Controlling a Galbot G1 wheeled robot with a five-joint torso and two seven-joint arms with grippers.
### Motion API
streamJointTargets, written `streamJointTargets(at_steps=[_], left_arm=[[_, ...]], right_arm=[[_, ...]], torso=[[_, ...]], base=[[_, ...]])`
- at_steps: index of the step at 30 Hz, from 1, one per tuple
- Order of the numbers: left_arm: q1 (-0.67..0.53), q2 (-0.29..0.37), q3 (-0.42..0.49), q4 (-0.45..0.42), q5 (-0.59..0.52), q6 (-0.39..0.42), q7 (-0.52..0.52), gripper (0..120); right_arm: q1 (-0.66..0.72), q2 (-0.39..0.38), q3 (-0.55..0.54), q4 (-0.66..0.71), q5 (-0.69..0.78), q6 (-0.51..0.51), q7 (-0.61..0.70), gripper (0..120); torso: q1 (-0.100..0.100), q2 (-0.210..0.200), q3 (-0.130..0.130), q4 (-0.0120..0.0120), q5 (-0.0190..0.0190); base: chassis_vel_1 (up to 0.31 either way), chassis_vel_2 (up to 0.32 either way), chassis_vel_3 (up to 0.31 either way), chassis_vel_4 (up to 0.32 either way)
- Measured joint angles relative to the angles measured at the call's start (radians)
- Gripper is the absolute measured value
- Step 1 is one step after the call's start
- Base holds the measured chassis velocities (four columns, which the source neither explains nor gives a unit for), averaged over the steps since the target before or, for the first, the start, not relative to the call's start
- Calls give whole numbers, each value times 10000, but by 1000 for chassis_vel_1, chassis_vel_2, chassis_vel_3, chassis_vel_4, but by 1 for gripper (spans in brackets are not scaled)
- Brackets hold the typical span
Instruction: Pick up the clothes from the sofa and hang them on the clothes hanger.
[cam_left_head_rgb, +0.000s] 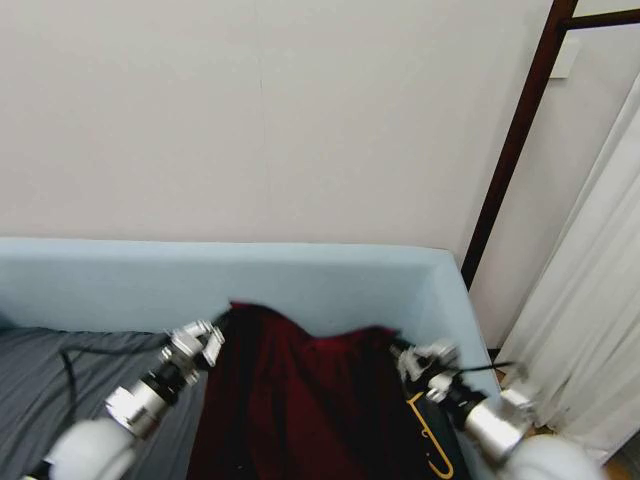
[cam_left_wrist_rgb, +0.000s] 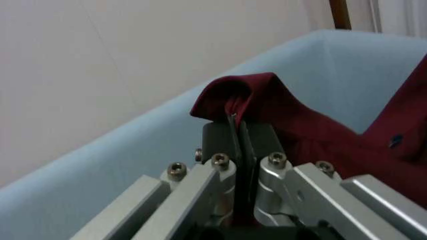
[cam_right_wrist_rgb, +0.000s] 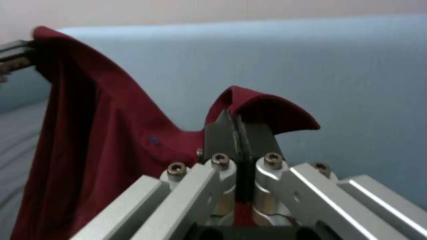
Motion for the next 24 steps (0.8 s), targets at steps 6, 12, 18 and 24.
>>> streamJointTargets(at_steps=[6, 12, 18, 24], left_arm=[[-352, -1451, 730, 1716, 1488, 196, -359, 0], [-253, -2210, 462, 1731, 1784, 696, -784, 0], [27, -2652, 390, 1655, 1895, 734, -820, 0], [21, -2862, 605, 1887, 2110, 607, -1147, 0]], right_arm=[[1546, 2062, -1499, -3530, -1127, 879, -17, 0], [2206, 2852, -1799, -5220, -1855, 1100, 245, 0], [2488, 3325, -2009, -6518, -2184, 1187, 239, 0], [2217, 3185, -1844, -5870, -1097, -76, -30, 23]], torso=[[0, 0, -1, 3, -2], [1, 0, -1, 1, -4], [1, 0, -1, 2, -2], [0, 0, -2, 1, -3]], base=[[0, 0, 0, 0], [0, 0, 0, 0], [0, 0, 0, 0], [0, 0, 0, 0]])
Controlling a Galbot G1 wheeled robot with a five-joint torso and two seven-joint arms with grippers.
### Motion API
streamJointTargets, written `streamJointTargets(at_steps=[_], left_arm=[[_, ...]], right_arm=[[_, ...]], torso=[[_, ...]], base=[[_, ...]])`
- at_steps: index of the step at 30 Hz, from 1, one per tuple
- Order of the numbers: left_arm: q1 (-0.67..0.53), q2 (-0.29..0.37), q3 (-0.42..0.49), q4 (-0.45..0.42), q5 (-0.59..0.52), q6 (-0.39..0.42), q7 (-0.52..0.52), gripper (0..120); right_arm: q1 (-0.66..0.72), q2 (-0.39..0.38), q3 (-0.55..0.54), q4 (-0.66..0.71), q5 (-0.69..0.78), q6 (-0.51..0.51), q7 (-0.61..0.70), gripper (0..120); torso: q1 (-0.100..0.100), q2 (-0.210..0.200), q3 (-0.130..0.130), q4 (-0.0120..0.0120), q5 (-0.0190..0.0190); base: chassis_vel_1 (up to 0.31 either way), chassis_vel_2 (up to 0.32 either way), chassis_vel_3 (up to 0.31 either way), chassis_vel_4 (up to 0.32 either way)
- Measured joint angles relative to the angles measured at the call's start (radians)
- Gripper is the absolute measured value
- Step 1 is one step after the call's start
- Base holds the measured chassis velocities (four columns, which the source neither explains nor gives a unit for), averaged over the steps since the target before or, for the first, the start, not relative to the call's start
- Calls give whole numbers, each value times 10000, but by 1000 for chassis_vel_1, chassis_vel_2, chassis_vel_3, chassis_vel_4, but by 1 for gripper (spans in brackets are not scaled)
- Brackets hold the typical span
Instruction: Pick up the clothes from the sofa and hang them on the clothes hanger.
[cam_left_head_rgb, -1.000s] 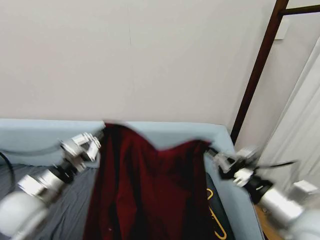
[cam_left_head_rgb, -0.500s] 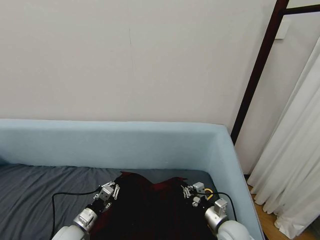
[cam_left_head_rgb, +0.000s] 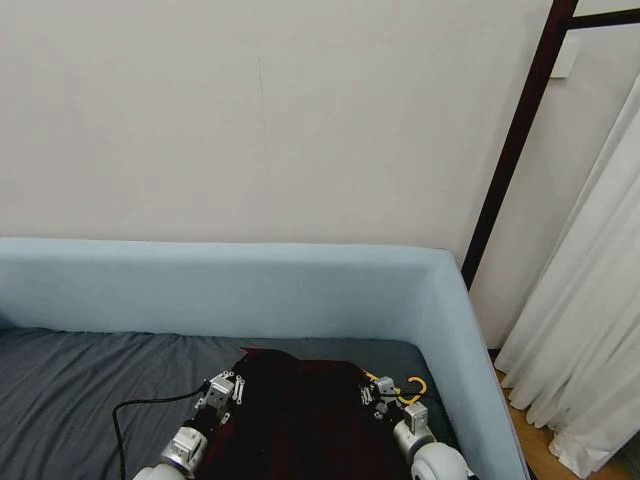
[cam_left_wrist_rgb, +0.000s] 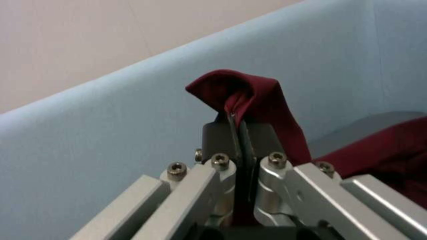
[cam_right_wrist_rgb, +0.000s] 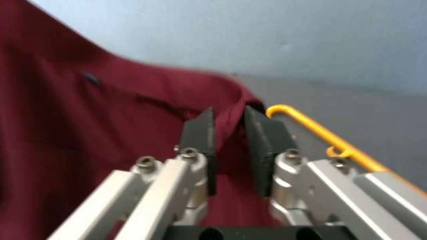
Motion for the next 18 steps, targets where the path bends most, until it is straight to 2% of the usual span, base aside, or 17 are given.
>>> streamJointTargets(at_steps=[2, 5, 6, 9, 10, 12, 13, 14, 15, 18], left_arm=[[-12, -2, 7, 48, 54, -14, -32, 0], [-8, 131, 17, 182, 227, -82, -72, 0], [-8, 131, 17, 182, 227, -82, -72, 0], [29, 352, 24, 194, 235, -143, -80, 0], [32, 402, 20, 194, 232, -162, -82, 0], [33, 435, 13, 193, 228, -168, -87, 0], [33, 466, 6, 191, 222, -172, -92, 0], [33, 466, 6, 191, 222, -172, -92, 0], [36, 505, 2, 164, 211, -174, -100, 0], [46, 539, -3, 91, 200, -175, -104, 0]], right_arm=[[-85, -87, 104, 221, 240, -314, -20, 26], [-423, -504, 695, 930, 692, -1840, -213, 43], [-423, -504, 695, 930, 692, -1840, -213, 43], [-527, -820, 1104, 914, 238, -2515, -236, 54], [-520, -896, 1196, 813, 59, -2653, -144, 59], [-487, -948, 1260, 658, -177, -2750, -42, 62], [-418, -982, 1315, 443, -474, -2776, 21, 68], [-418, -982, 1315, 443, -474, -2776, 21, 68], [-250, -1004, 1386, 34, -965, -2773, 77, 77], [-78, -962, 1386, -341, -1282, -2813, 196, 86]], torso=[[0, 1, 0, 1, 1], [0, 1, -1, -1, 0], [0, 1, -1, -1, 0], [0, 2, -1, -1, 1], [0, 2, -1, -1, 1], [0, 1, 0, -1, 2], [0, 1, 0, -1, 2], [0, 1, 0, -1, 2], [0, 1, 0, 0, 0], [0, 1, 0, 2, 1]], base=[[0, 0, 0, 0], [0, 0, 0, 0], [0, 0, 0, 0], [0, 0, 0, 0], [0, 0, 0, 0], [0, 0, 0, 0], [0, 0, 0, 0], [0, 0, 0, 0], [0, 0, 0, 0], [0, 0, 0, 0]])
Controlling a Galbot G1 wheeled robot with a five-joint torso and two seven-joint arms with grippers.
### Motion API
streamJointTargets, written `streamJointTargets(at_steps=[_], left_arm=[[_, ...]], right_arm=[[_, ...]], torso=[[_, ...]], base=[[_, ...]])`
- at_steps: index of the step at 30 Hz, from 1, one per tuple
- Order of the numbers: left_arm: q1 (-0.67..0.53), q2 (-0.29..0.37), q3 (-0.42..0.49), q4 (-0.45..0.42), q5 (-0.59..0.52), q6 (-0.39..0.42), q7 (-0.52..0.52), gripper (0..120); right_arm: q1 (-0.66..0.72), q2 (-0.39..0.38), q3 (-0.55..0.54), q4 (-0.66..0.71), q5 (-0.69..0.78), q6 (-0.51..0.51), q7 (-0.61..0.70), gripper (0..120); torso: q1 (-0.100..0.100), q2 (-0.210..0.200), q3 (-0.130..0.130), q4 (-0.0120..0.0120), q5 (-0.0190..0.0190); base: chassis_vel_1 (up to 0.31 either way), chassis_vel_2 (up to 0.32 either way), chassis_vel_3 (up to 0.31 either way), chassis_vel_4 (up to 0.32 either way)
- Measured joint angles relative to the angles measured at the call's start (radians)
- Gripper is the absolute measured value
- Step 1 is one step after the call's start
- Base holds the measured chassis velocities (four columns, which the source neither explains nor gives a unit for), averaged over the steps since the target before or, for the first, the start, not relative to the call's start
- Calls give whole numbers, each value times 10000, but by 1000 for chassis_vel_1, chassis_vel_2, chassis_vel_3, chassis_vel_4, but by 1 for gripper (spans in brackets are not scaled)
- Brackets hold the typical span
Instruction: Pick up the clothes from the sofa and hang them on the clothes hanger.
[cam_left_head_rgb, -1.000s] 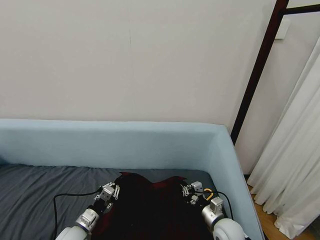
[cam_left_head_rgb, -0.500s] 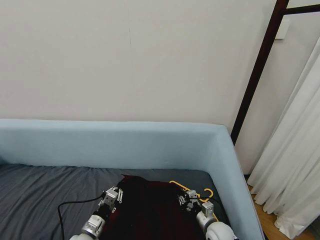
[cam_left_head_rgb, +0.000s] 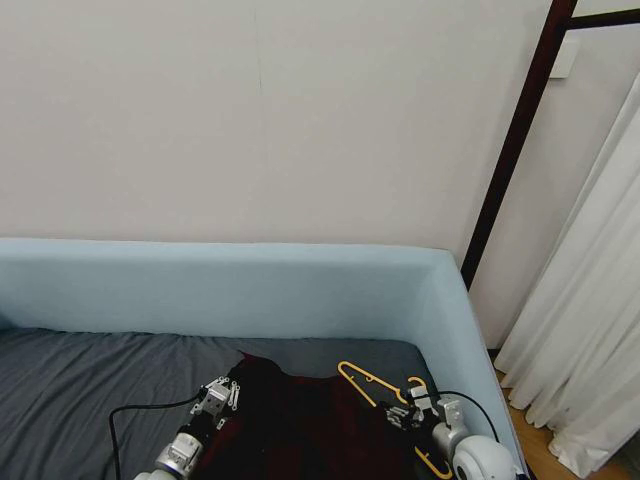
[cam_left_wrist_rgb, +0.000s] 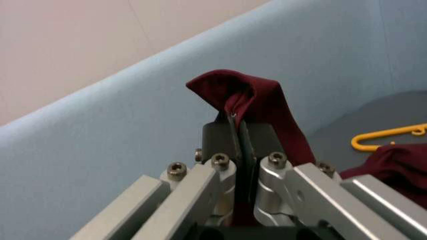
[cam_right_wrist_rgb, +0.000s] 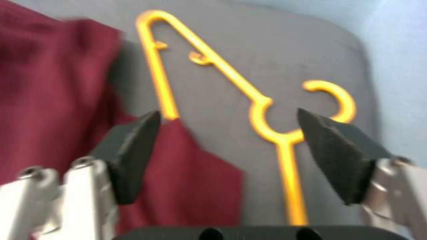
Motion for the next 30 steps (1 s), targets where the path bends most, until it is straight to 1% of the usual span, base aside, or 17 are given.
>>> streamJointTargets(at_steps=[2, 5, 8, 9, 11, 19, 22, 25, 27, 30], left_arm=[[18, 43, -26, -96, -28, 1, -5, 0], [59, 108, -88, -183, -49, 1, -12, 0], [136, 198, -203, -224, -62, -46, -18, 0], [136, 198, -203, -224, -62, -46, -18, 0], [161, 220, -267, -223, -65, -113, -22, 0], [175, 285, -301, -255, -86, -160, -42, 0], [170, 302, -301, -266, -98, -160, -46, 0], [159, 325, -300, -267, -104, -161, -50, 0], [158, 326, -299, -266, -104, -160, -50, 0], [109, 327, -270, -222, -112, -161, -58, 0]], right_arm=[[207, 126, -15, -433, -433, -73, 179, 94], [420, 274, -40, -840, -691, -328, 467, 99], [671, 420, -28, -1174, -705, -1006, 673, 100], [671, 420, -28, -1174, -705, -1006, 673, 100], [825, 469, -18, -1373, -697, -1349, 682, 100], [1140, 644, 102, -1899, -932, -2040, 450, 100], [1164, 676, 116, -2037, -1144, -2076, 276, 99], [1229, 729, 148, -2268, -1357, -2097, 71, 87], [1238, 737, 152, -2292, -1375, -2100, 55, 86], [1375, 774, 180, -2535, -1502, -2190, -174, 67]], torso=[[0, 0, 0, -1, 1], [0, -1, 0, -1, 1], [0, 0, 1, 0, 1], [0, 0, 1, 0, 1], [0, 0, 0, -2, -1], [0, 0, 0, -1, -1], [0, 0, 1, -3, 0], [0, 0, 1, -3, -1], [0, 0, 1, -3, 0], [0, 0, 0, -1, -1]], base=[[0, 0, 0, 0], [0, 0, 0, 0], [0, 0, 0, 0], [0, 0, 0, 0], [0, 0, 0, 0], [0, 0, 0, 0], [0, 0, 0, 0], [0, 0, 0, 0], [0, 0, 0, 0], [0, 0, 0, 0]])
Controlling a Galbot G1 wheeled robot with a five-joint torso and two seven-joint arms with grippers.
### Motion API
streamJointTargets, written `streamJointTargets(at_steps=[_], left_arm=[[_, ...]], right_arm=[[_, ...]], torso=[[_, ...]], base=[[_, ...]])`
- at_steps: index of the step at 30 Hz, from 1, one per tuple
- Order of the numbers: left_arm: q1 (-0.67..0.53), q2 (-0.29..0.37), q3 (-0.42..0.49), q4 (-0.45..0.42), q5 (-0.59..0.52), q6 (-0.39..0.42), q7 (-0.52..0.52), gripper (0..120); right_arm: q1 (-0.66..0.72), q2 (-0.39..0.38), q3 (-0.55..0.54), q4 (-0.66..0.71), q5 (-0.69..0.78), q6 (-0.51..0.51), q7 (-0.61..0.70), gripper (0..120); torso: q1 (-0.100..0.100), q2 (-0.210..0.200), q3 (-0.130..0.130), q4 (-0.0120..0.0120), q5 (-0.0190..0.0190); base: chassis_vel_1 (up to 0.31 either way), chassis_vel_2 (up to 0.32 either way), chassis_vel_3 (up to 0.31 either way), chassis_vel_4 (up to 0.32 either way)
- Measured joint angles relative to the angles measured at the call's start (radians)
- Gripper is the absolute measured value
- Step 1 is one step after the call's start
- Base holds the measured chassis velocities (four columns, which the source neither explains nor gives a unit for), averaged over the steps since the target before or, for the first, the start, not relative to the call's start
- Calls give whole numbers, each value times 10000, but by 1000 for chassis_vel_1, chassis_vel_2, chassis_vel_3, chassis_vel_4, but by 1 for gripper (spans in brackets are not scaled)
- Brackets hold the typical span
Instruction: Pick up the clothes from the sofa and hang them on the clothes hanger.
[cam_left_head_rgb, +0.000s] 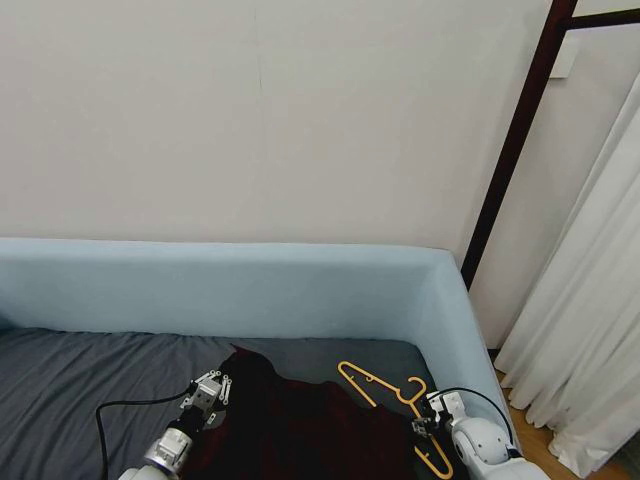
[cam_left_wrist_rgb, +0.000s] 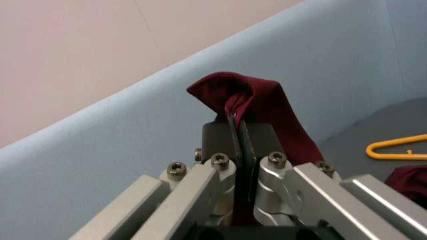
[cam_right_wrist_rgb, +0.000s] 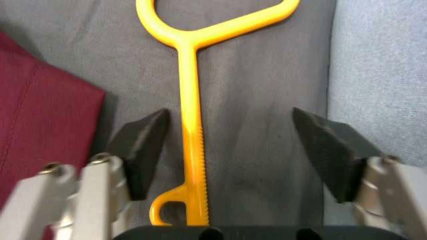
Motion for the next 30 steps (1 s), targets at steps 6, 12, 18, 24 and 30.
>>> streamJointTargets(at_steps=[6, 12, 18, 24, 30], left_arm=[[-113, 3, 67, 106, -52, 0, -8, 0], [-284, 18, 209, 289, -152, 0, -13, 0], [-431, 3, 328, 480, -173, -30, -19, 0], [-602, 12, 456, 587, -301, -43, -24, 0], [-890, 238, 672, 602, -559, -18, -26, 0]], right_arm=[[145, 6, -4, -206, -157, -129, -316, 50], [204, 17, -139, -405, -495, -147, -567, 27], [188, 32, -182, -464, -738, -125, -699, 6], [-29, 11, -66, -59, -732, 662, -351, 5], [-849, -426, 239, 1902, -201, 1931, 12, 5]], torso=[[0, 0, 0, 1, 0], [0, 1, -1, 2, 0], [0, 0, -1, 0, 0], [0, -1, 4, -5, 4], [0, -1, 3, -2, 1]], base=[[0, 0, 0, 0], [0, 0, 0, 0], [0, 0, 0, 0], [0, 0, 0, 0], [0, 0, 0, 0]])
